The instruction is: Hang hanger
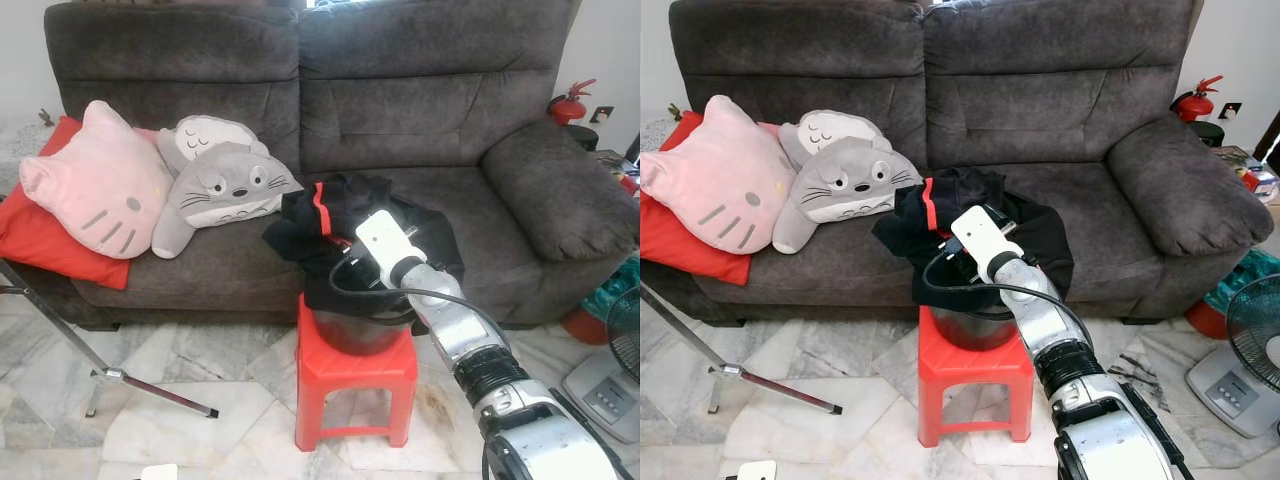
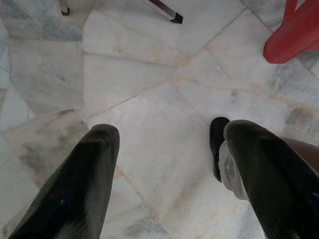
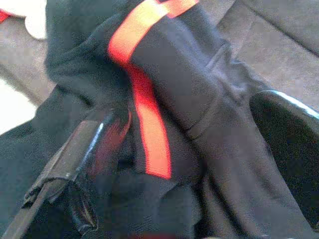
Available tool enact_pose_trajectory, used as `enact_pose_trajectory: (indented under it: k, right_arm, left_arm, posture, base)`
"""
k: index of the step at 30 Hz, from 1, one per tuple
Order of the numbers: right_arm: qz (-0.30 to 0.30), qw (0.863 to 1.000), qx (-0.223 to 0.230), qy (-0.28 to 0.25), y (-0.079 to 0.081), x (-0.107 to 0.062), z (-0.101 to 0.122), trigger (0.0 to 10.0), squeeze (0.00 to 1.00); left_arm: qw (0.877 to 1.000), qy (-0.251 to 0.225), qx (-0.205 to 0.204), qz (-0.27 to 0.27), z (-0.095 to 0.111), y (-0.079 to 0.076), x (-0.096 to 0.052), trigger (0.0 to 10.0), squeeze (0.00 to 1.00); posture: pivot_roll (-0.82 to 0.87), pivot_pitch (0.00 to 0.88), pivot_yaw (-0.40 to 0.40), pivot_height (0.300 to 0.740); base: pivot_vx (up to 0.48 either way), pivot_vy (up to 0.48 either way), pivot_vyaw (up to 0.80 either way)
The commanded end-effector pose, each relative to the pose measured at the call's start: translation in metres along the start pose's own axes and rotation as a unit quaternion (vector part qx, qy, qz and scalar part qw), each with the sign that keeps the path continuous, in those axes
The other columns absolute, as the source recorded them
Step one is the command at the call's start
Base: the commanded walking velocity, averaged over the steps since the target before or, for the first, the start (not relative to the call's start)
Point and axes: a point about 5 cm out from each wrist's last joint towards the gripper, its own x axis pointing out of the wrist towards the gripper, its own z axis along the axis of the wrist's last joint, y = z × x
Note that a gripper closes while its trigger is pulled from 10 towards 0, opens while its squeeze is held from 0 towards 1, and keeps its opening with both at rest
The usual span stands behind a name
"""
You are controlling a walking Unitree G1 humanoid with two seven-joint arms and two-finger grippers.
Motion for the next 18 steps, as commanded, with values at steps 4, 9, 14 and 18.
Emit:
enact_pose_trajectory:
  k: [4, 9, 14, 18]
  right_arm:
    - [0.026, 0.999, -0.04, 0.023, 0.007, 0.003, -0.004, 10.0, 0.0]
    - [0.009, 0.999, -0.048, 0.02, 0.003, 0.003, -0.002, 10.0, 0.0]
    - [-0.032, 0.998, -0.045, 0.004, -0.009, 0.004, 0.004, 10.0, 0.0]
    - [-0.047, 0.998, -0.041, -0.003, -0.013, 0.003, 0.007, 10.0, 0.0]
  left_arm:
    - [1.0, 0.021, -0.004, 0.001, -0.01, 0.001, -0.002, 10.0, 0.0]
    - [1.0, 0.02, -0.005, 0.001, -0.01, 0.002, -0.002, 10.0, 0.0]
    - [1.0, 0.016, -0.007, 0.005, -0.009, 0.004, -0.002, 10.0, 0.0]
    - [1.0, 0.016, -0.008, 0.006, -0.008, 0.005, -0.002, 10.0, 0.0]
  posture:
    - [-0.08, 0.0, 0.043, 0.74]
    - [-0.08, 0.0, 0.044, 0.74]
    - [-0.08, 0.0, 0.048, 0.74]
    - [-0.08, 0.0, 0.05, 0.74]
  base:
    - [0.0, 0.0, 0.0]
    - [0.0, 0.0, 0.0]
    - [0.0, 0.0, 0.0]
    - [0.0, 0.0, 0.0]
